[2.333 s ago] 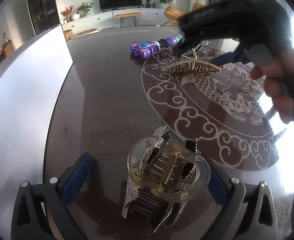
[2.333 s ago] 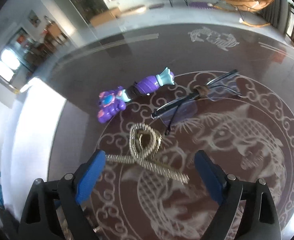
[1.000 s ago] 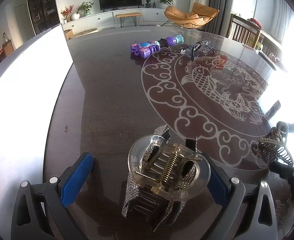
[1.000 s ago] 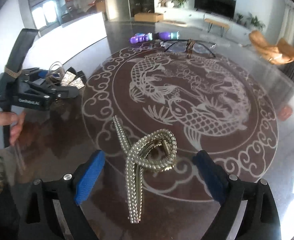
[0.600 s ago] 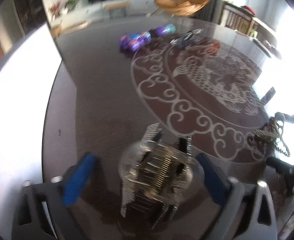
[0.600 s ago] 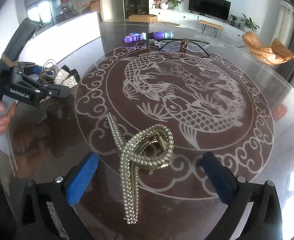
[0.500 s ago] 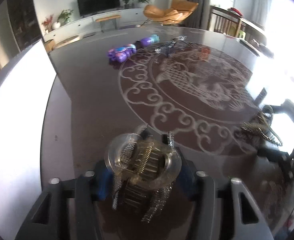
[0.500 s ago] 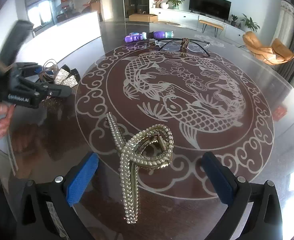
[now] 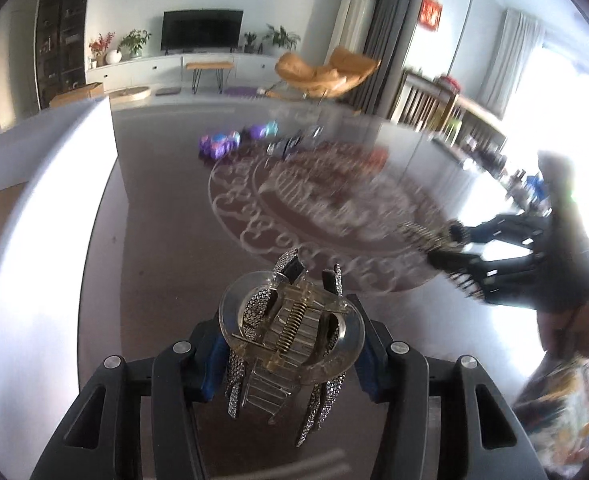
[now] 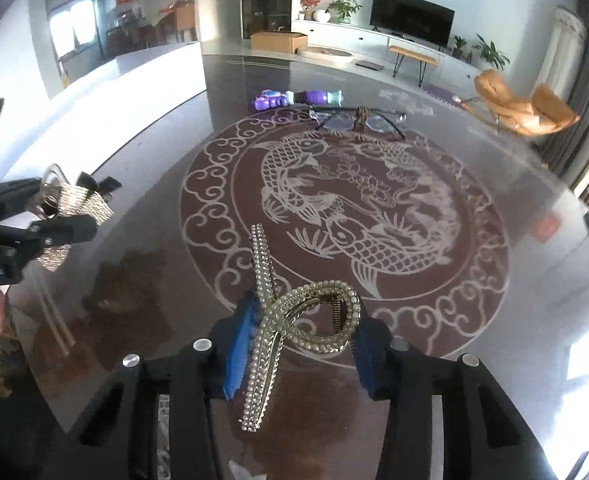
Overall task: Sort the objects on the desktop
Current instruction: 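Carry both hair clips in the two tools over the bin, then open both tools over the bin and pull them back to the table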
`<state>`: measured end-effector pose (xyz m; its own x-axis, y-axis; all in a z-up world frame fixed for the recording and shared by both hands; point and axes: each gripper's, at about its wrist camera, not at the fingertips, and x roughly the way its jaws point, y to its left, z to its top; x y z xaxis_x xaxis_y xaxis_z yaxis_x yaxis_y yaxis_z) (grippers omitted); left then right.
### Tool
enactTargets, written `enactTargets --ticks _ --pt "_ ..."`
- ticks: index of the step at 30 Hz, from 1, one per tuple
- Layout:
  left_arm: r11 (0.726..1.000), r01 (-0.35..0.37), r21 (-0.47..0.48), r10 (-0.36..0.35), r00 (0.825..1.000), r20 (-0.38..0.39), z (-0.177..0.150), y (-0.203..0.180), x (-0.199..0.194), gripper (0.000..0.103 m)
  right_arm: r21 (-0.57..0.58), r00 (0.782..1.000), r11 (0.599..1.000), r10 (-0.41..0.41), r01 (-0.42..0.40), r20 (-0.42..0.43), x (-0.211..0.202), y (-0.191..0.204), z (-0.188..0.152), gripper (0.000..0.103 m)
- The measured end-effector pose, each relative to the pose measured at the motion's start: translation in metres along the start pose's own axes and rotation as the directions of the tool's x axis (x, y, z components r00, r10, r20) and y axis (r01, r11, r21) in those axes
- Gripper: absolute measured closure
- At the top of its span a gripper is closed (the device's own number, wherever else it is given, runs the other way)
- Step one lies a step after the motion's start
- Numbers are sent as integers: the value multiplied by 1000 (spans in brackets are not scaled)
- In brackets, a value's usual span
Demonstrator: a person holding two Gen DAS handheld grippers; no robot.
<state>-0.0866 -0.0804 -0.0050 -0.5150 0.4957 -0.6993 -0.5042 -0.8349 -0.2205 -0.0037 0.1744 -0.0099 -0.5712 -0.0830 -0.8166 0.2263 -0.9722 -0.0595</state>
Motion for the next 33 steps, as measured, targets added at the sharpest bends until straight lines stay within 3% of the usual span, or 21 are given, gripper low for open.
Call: enactTargets --ticks 3,7,9,11,17,23,25,26,27,28,29,30,33 --pt "998 55 -43 -52 997 60 13 7 -38 51 -4 999 1000 14 -14 31 -17 11 22 58" --pt "995 54 -79 -42 989 144 31 46 -101 51 -30 990 995 93 -90 102 -39 51 65 58" --pt "995 25 -101 -9 988 156 36 73 -123 51 -65 979 987 152 -144 138 -46 83 89 58" --pt "991 -72 -113 88 985 147 40 109 -143 51 -110 961 972 222 -206 166 -51 120 111 58" --pt "926 -307 -219 319 948 18 34 227 -160 51 -260 903 902 395 -345 171 -51 237 150 58" --pt "849 -450 -276 435 893 -115 5 292 -145 51 -372 886 839 457 -398 83 -18 320 132 58" --pt "824 -476 -308 439 880 -183 -1 306 -137 49 -388 887 826 460 -409 46 -4 339 123 58" --pt "813 -478 -332 436 878 -197 -3 310 -137 47 -385 886 823 463 -418 27 1 343 120 57" --pt "806 -481 -345 440 877 -194 -2 314 -137 30 -377 889 824 458 -423 3 8 347 119 53" --pt "797 -488 -356 449 873 -190 -2 316 -138 6 -364 898 832 440 -418 -25 15 350 118 38" --pt "792 -495 -357 457 869 -190 -1 314 -137 0 -346 902 840 430 -419 -48 22 349 119 30" --pt "791 -501 -351 465 865 -188 -1 311 -136 0 -326 895 840 442 -434 -51 23 347 120 23" --pt "800 -508 -320 467 861 -200 -1 307 -128 0 -284 870 836 493 -470 10 6 327 122 22"
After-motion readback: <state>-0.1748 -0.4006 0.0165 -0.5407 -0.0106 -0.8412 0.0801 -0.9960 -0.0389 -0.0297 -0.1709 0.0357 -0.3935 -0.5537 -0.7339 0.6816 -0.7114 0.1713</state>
